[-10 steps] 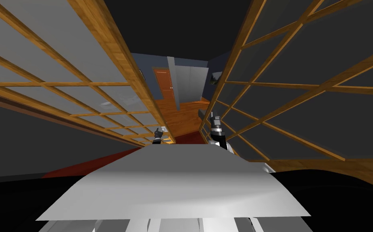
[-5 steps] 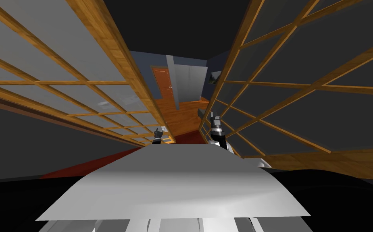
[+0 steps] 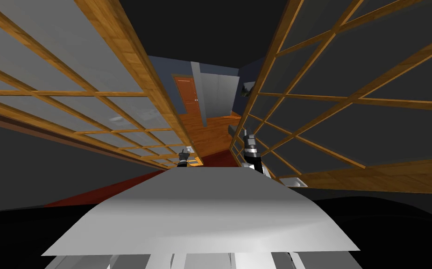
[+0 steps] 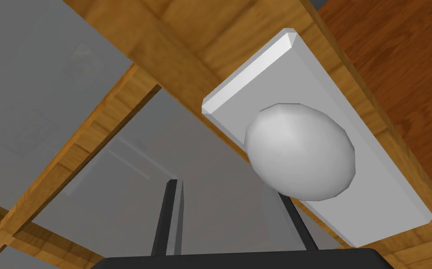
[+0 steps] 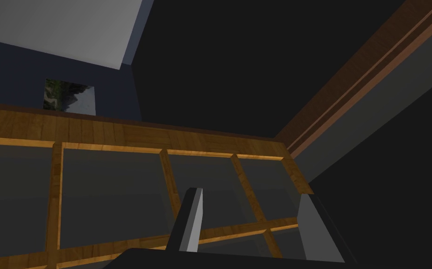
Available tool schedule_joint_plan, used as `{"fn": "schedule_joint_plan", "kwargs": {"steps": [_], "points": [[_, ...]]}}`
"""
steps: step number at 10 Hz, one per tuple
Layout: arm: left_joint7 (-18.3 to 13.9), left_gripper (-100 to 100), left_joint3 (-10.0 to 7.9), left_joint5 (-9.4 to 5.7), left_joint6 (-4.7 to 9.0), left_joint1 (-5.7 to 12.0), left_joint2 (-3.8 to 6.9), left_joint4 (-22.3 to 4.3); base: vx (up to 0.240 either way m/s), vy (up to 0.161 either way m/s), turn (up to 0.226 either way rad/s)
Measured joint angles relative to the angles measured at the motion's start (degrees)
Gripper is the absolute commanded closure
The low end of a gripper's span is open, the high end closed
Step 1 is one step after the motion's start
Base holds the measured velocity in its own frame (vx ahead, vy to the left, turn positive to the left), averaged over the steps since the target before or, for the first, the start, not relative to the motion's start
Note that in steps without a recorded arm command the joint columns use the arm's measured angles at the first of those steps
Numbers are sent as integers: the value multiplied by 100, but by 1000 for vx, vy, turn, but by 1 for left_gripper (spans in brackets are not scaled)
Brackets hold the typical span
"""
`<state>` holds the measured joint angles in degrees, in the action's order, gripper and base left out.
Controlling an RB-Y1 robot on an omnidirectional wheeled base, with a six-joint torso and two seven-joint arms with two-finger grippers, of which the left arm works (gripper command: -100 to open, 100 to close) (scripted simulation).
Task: Pull the door open
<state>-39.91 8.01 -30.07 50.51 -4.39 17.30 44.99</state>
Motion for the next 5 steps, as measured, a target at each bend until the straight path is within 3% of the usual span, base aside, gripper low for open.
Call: {"fn": "schedule_joint_plan", "kwargs": {"steps": [1,2,4,5], "points": [[-96,-100,10,-60,-91,-72,8,148,-48,17,-87],[-259,-100,63,-122,-30,-2,0,-6,-50,8,-25],[-484,-100,98,-250,-91,-20,-16,103,-60,16,-30],[-646,-100,138,-278,-37,65,-12,-55,-49,23,-54]]}}
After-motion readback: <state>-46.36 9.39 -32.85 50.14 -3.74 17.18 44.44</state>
